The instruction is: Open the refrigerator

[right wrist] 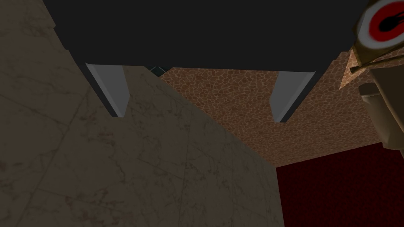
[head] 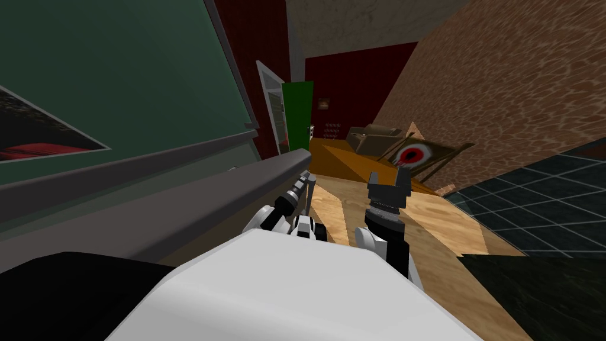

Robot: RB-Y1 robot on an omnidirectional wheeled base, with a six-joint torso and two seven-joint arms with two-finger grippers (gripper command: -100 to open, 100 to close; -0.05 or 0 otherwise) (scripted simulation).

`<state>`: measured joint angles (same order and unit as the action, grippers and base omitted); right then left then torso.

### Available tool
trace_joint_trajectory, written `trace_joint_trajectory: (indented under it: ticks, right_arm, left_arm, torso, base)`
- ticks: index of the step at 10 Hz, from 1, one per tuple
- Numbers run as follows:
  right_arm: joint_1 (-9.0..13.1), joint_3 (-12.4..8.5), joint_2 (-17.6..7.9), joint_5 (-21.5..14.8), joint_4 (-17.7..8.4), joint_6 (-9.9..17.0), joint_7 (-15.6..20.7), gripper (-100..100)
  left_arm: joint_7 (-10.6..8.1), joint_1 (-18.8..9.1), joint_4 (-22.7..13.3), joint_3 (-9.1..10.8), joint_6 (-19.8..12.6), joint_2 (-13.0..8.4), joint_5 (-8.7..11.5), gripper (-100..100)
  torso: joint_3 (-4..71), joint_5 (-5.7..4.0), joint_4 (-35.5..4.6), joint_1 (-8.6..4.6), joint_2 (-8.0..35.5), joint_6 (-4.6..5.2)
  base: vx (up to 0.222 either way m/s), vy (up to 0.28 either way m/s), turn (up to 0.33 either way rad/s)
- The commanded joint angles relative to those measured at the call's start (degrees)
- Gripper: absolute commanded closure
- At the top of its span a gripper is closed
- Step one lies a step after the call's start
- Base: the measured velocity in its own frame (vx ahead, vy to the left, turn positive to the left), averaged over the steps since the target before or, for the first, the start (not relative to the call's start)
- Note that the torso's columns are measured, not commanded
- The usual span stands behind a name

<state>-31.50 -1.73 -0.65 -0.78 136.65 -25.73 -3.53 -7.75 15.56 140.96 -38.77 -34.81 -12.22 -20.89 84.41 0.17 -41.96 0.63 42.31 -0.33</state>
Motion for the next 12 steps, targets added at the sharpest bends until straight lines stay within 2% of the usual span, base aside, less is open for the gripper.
trace_joint_trajectory:
  ticks: [1, 3, 6, 7, 8, 12]
  right_arm:
    - [0.00, 0.00, 0.00, 0.00, 0.00, 0.00, 0.00, 0]
    - [0.03, 0.01, 0.01, 0.00, 0.00, 0.00, 0.00, 0]
    - [0.03, 0.02, 0.01, 0.00, -0.01, 0.01, 0.00, 0]
    - [0.04, 0.02, 0.01, 0.00, -0.01, 0.01, 0.00, 0]
    - [0.03, 0.02, 0.01, 0.00, -0.01, 0.01, 0.00, 0]
    - [0.04, 0.01, 0.01, 0.00, -0.01, 0.01, 0.00, 0]
  left_arm:
    - [-0.72, -0.55, 0.69, 0.24, -0.26, -1.35, 1.12, 100]
    - [-1.39, -0.78, 1.73, 0.55, -0.71, -2.88, 2.04, 100]
    - [-3.05, -1.37, 4.33, 1.32, -1.82, -6.68, 4.35, 100]
    - [-3.39, -1.48, 4.85, 1.47, -2.05, -7.45, 4.81, 100]
    - [-3.09, -1.54, 4.25, 1.41, -1.86, -6.90, 4.58, 100]
    - [-3.27, -2.19, 6.05, -2.03, -0.58, -11.14, 6.97, 100]
  torso:
    - [0.01, 0.00, 0.02, -0.06, -0.04, 0.09]
    - [-0.12, -0.17, -0.19, -0.65, 0.27, 0.25]
    - [0.11, -0.17, -0.31, -0.61, 0.06, 0.31]
    - [0.09, -0.14, -0.34, -0.54, 0.13, 0.32]
    - [0.14, -0.14, -0.38, -0.49, 0.03, 0.24]
    - [-0.18, -0.16, -0.40, -0.53, 0.44, 0.20]
  base:
    - [-0.096, -0.064, -0.217]
    - [-0.167, -0.094, -0.174]
    - [-0.224, -0.127, -0.215]
    - [-0.224, -0.115, -0.220]
    - [-0.090, -0.058, -0.046]
    - [-0.228, -0.074, -0.121]
